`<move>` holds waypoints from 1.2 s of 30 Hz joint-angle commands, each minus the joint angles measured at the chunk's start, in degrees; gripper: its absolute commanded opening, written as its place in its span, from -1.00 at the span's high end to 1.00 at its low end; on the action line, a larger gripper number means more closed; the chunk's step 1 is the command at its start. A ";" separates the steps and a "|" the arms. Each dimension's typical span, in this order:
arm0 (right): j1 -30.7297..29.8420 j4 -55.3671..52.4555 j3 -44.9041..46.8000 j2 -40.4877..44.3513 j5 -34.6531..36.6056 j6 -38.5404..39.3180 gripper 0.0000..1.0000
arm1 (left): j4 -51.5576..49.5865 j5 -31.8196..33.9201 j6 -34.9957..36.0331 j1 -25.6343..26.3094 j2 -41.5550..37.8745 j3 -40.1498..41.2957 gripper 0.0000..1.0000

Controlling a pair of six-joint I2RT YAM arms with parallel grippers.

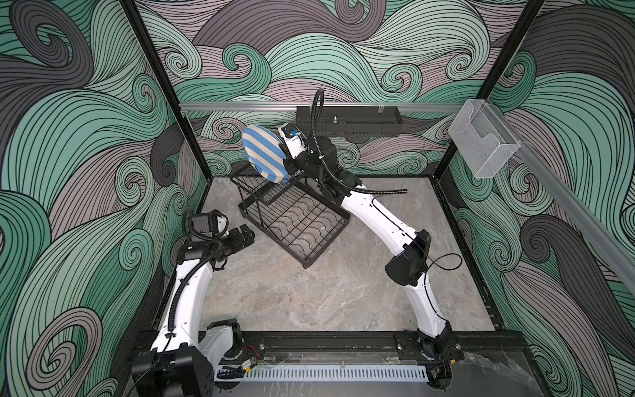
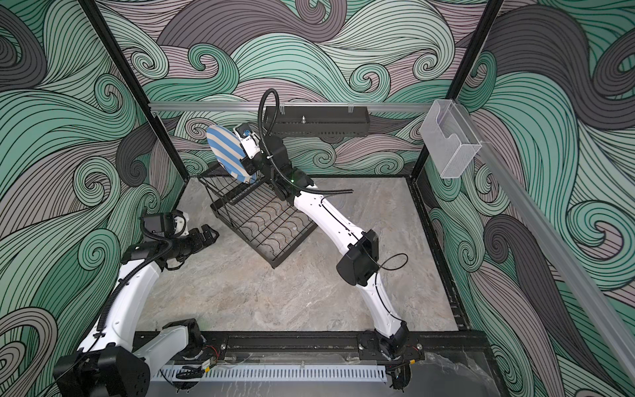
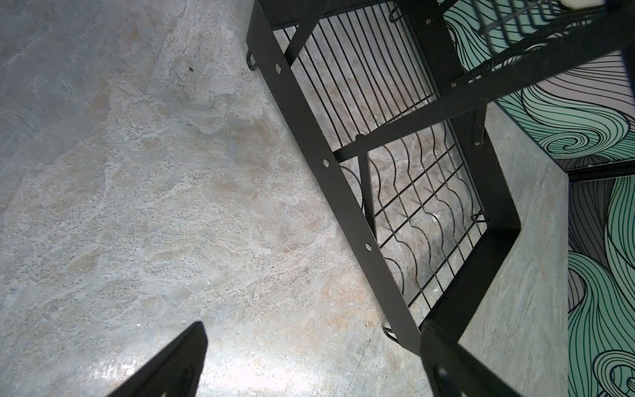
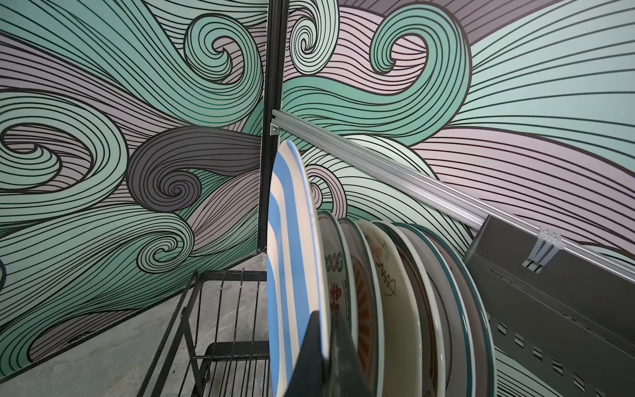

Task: Load plates into a dish rack
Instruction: Place the plate on the dish rack.

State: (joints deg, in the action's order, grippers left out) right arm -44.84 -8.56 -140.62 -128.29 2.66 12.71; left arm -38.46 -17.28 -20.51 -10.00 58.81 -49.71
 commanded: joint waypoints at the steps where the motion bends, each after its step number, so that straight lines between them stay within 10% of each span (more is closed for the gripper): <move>1: -0.27 2.49 -0.40 -0.57 1.25 0.41 1.00 | 0.51 -1.09 0.67 -0.51 0.52 -0.47 -0.97; 24: -0.69 2.70 -0.96 -4.93 3.05 -0.23 0.96 | 0.41 -1.45 0.65 -0.96 0.48 -0.44 -0.97; 36: -1.06 -2.30 -3.31 -1.96 1.94 -0.84 -0.15 | 0.71 1.72 2.52 -1.68 -1.43 -0.82 -0.97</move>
State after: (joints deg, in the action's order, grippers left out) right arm -45.67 -8.47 -142.78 -133.47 4.40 12.58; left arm -38.15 -17.52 -19.62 -11.11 58.83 -49.71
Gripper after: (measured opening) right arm 0.542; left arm 0.987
